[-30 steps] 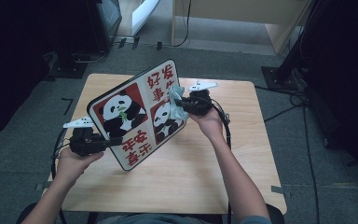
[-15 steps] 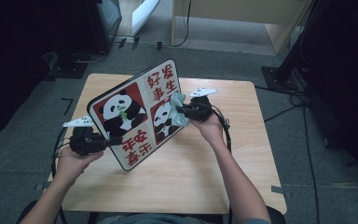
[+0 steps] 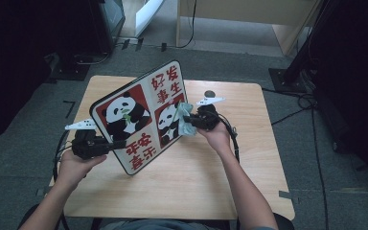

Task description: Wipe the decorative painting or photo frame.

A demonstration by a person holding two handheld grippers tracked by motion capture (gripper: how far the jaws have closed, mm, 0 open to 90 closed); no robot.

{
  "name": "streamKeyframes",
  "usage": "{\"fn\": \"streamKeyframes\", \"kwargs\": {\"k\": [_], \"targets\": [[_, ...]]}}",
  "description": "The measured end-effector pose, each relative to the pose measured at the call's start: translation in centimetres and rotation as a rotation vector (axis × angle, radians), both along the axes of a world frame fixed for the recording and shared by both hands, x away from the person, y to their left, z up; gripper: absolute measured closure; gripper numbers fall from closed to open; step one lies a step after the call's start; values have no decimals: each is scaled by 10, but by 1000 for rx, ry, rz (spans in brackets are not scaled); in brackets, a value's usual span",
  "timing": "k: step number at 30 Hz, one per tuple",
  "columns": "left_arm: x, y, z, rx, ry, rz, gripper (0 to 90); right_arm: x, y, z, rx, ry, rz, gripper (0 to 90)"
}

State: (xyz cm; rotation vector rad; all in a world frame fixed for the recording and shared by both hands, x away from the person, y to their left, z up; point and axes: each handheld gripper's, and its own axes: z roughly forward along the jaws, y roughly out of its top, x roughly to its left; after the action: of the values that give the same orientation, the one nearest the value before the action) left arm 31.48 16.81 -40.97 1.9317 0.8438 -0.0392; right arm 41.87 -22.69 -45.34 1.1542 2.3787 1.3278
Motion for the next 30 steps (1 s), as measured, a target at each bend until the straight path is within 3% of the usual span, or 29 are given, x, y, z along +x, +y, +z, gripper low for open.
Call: {"fn": "streamKeyframes", "kwargs": {"k": [5,8,20,25,30], "targets": [[0,0,0,-2,1,-2,775,0,-2,-7,-26,29,-1,800],[0,0,0,-3,2,-2,774,-1,-2,-13,-27,18,-1,801],[0,-1,-1,-7,0,-2,770,-1,-2,-29,-56,84,6,807],[0,-1,-1,-7,-1,-3,770,0,-4,-26,-67,111,10,815],[0,-1,-1,-3,-5,-7,770,-2,-8,-11,-33,75,5,815]]}}
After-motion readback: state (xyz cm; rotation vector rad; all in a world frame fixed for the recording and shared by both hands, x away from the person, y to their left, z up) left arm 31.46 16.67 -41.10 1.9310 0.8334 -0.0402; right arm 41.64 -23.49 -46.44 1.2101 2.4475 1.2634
